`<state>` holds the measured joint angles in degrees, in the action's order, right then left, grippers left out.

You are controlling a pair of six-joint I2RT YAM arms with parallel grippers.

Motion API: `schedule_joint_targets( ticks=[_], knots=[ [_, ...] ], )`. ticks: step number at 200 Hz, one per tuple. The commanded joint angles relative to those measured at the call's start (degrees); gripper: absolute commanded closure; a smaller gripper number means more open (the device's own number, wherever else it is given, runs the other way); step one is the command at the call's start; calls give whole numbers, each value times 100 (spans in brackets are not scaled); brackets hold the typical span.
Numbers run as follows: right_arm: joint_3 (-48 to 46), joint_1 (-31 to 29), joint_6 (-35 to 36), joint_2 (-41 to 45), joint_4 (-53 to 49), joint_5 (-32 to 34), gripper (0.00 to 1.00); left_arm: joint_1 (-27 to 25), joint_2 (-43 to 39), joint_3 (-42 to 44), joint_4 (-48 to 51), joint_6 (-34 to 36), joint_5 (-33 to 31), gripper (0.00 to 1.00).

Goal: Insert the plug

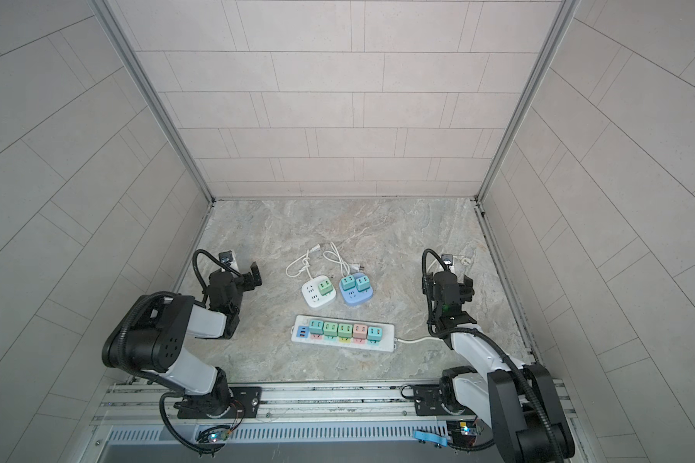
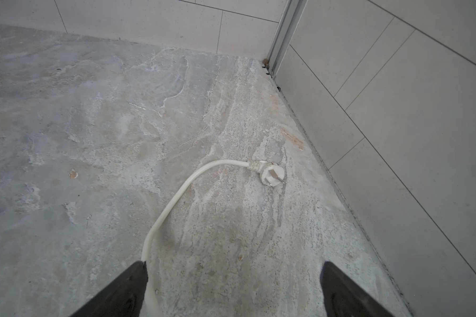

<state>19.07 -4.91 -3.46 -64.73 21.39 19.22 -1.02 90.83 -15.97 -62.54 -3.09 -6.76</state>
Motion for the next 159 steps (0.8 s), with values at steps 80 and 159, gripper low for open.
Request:
schedule_joint_targets(
  ticks=[80,159],
  knots=[
    [583,8,151,-1185,962,-738,0,34,9,-657,912,133,211,0],
    [542,201,107,-2192,2085,-929,0,30,14,-662,926,138,204,0]
  ],
)
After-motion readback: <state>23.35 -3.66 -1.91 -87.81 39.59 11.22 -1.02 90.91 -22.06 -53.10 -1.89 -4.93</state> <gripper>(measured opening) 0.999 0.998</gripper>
